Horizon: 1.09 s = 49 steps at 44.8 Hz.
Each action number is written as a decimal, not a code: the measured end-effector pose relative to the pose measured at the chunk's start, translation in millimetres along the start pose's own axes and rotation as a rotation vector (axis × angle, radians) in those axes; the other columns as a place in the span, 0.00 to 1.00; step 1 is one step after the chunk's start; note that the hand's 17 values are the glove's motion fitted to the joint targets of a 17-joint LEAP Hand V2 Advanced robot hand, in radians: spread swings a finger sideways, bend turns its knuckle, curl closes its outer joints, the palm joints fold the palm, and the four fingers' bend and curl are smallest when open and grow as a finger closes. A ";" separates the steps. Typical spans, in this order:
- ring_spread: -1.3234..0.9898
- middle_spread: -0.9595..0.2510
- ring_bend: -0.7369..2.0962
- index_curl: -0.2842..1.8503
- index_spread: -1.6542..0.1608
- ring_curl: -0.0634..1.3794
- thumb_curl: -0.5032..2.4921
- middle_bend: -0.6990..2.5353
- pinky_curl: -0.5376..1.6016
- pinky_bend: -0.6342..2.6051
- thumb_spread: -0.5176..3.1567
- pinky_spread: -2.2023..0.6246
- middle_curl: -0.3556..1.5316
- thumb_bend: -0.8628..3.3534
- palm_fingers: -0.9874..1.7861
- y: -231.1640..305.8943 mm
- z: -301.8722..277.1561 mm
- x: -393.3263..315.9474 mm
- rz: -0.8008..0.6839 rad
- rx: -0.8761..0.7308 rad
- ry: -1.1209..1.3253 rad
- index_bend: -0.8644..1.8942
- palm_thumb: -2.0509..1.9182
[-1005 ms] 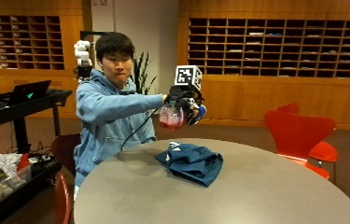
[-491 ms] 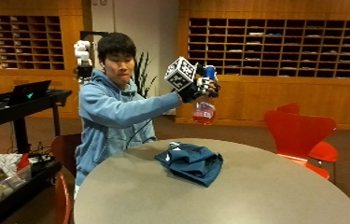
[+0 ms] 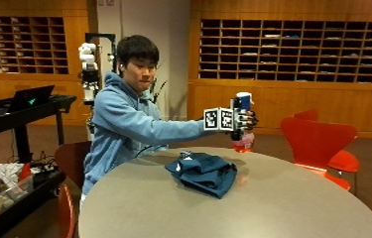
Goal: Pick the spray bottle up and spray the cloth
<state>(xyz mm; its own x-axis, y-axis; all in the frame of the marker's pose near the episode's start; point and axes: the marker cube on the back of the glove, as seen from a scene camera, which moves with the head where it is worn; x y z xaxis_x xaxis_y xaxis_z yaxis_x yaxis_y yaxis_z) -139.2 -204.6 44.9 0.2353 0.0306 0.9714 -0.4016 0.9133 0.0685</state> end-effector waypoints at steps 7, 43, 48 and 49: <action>0.49 0.69 0.44 0.37 0.78 0.34 0.36 0.37 0.45 0.33 0.35 0.68 0.44 0.20 0.83 -1.6 23.9 27.1 0.028 -0.002 0.040 0.39 0.73; 0.52 0.69 0.40 0.28 0.76 0.32 0.30 0.29 0.43 0.32 0.38 0.77 0.40 0.19 0.58 15.3 -62.9 -2.3 -0.161 -0.202 0.023 0.35 0.69; 0.52 0.69 0.40 0.27 0.76 0.31 0.30 0.28 0.43 0.32 0.39 0.78 0.40 0.20 0.58 17.9 -93.4 -11.4 -0.185 -0.175 0.011 0.35 0.69; 0.52 0.69 0.40 0.27 0.76 0.31 0.30 0.28 0.43 0.32 0.39 0.78 0.40 0.20 0.59 18.7 -99.1 -12.8 -0.188 -0.172 0.008 0.35 0.69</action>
<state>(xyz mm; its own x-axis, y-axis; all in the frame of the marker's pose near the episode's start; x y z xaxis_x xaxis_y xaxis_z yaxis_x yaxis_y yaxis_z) -62.1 -147.7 11.3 0.2985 -0.1438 0.9435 -0.1936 0.9589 0.2074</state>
